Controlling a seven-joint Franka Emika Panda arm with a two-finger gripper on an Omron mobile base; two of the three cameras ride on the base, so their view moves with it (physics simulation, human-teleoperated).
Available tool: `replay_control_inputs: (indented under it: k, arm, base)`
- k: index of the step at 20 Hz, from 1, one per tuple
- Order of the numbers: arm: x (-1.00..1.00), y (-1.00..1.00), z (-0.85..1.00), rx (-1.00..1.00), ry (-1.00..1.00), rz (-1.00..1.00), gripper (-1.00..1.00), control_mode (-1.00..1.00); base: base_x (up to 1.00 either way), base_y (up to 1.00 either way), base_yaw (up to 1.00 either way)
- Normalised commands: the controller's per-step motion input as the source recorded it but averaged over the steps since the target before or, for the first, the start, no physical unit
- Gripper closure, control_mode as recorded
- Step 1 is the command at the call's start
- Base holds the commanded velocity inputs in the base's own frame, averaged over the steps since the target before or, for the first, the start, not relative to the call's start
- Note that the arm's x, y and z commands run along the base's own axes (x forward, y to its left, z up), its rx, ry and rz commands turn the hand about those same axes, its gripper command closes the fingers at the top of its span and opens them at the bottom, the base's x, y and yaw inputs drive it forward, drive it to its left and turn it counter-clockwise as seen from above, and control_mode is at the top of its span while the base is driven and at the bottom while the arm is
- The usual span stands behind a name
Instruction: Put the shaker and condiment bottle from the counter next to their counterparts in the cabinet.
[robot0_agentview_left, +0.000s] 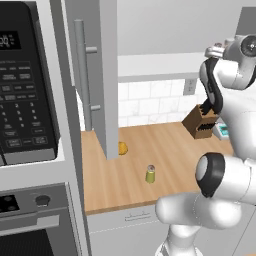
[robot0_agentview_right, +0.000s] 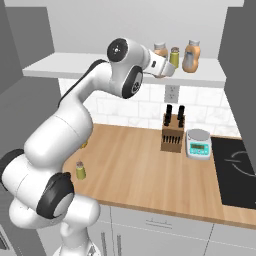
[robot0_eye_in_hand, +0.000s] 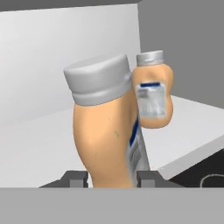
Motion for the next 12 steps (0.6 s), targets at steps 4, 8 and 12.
replay_control_inputs:
  k: [4,8,12]
  arm:
    - [0.42,-0.07,-0.11,0.00,0.00,0.00,1.00,-1.00]
    - [0.40,-0.18,-0.05,0.00,0.00,0.00,1.00,-1.00]
    - [0.36,-0.27,-0.03,0.00,0.00,0.00,1.00,-1.00]
  base:
    - [0.00,0.00,0.00]
    - [0.00,0.00,0.00]
    - [0.00,0.00,0.00]
